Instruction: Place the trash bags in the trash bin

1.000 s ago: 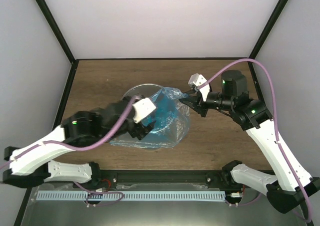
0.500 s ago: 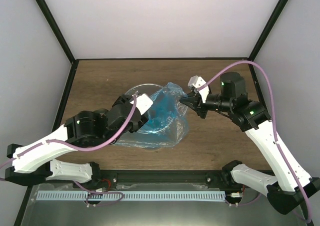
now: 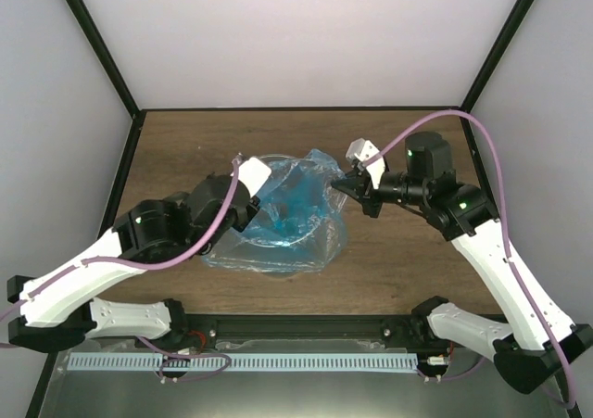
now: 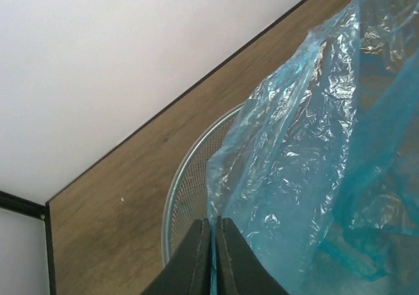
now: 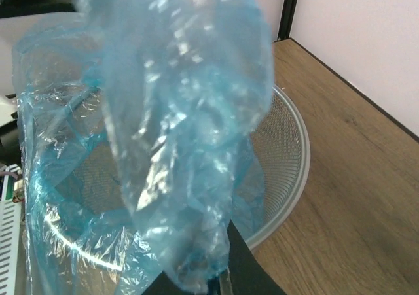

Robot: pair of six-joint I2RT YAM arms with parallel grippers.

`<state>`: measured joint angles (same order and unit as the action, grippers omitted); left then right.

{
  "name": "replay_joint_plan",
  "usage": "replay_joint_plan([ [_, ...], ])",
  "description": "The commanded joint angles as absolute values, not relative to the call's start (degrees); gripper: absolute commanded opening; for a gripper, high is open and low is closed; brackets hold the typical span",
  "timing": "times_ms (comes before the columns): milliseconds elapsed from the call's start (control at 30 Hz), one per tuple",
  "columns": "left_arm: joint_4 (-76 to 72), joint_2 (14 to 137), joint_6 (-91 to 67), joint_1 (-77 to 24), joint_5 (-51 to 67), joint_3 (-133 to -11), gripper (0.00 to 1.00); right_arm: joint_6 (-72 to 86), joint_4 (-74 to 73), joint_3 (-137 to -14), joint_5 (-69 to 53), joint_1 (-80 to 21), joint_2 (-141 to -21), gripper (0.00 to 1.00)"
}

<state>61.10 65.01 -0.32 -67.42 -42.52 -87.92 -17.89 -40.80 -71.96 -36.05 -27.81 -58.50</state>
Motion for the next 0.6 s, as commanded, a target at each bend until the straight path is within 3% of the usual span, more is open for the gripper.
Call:
replay_joint_plan([
  [0,54.2,66.4,0.8,-63.1,-40.2,-84.6,0.04,-16.7,-39.2,-73.6,-37.7,-27.3,-61.2,0.01],
  [567,38.0,75.9,3.9,-34.5,-25.4,-83.1,0.04,-14.8,-36.4,-79.8,-28.5,-23.2,-74.5,0.01],
])
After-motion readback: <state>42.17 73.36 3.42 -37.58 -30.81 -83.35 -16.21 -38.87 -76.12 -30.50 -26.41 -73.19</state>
